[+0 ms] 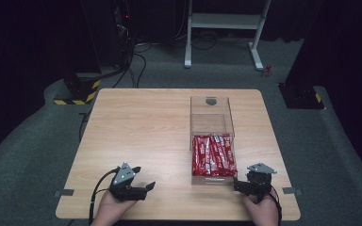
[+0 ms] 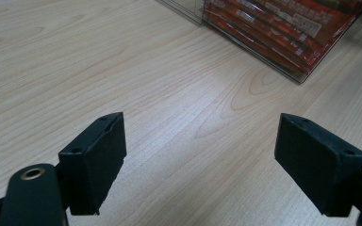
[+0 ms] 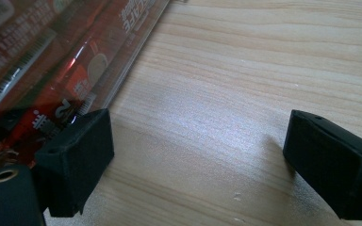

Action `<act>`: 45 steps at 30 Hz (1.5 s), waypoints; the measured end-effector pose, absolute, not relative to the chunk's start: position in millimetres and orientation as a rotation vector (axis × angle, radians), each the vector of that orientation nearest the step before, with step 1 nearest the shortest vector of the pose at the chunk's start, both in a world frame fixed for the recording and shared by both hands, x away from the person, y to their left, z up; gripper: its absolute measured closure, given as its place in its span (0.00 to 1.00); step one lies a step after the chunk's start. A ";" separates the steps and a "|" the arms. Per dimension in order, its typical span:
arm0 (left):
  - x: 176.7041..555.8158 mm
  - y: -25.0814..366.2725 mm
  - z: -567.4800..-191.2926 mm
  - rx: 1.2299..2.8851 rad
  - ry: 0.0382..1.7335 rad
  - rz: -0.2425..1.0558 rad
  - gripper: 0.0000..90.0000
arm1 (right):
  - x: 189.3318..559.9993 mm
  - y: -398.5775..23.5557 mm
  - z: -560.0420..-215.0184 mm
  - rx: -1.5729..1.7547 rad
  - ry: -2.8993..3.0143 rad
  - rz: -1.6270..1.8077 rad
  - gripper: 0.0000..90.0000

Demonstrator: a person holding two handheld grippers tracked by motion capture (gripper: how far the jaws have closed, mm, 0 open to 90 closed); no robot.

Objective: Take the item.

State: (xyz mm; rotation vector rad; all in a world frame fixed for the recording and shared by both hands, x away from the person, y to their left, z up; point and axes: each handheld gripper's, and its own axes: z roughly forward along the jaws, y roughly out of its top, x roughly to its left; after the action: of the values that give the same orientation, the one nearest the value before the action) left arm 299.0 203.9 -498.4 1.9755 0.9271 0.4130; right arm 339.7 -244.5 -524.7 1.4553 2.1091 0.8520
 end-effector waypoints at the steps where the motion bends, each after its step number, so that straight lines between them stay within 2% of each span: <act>1: 298.7 203.9 -499.2 1.970 0.929 0.404 0.20 | 339.7 -244.5 -524.7 1.456 2.109 0.852 0.10; 18: 296.9 197.9 -482.6 1.944 0.884 0.397 0.22 | 342.4 -243.9 -524.7 1.462 2.102 0.848 0.10; 31: 309.3 170.8 -453.5 1.927 0.814 0.389 0.23 | 341.8 -243.9 -524.6 1.461 2.105 0.846 0.10; 45: 320.4 139.4 -440.3 1.926 0.747 0.365 0.24 | 341.2 -244.1 -524.6 1.458 2.106 0.847 0.10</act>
State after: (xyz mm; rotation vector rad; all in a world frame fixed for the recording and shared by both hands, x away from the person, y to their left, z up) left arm 320.4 139.4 -440.3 1.9263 0.7472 0.3645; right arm 341.2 -244.1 -524.6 1.4576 2.1064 0.8471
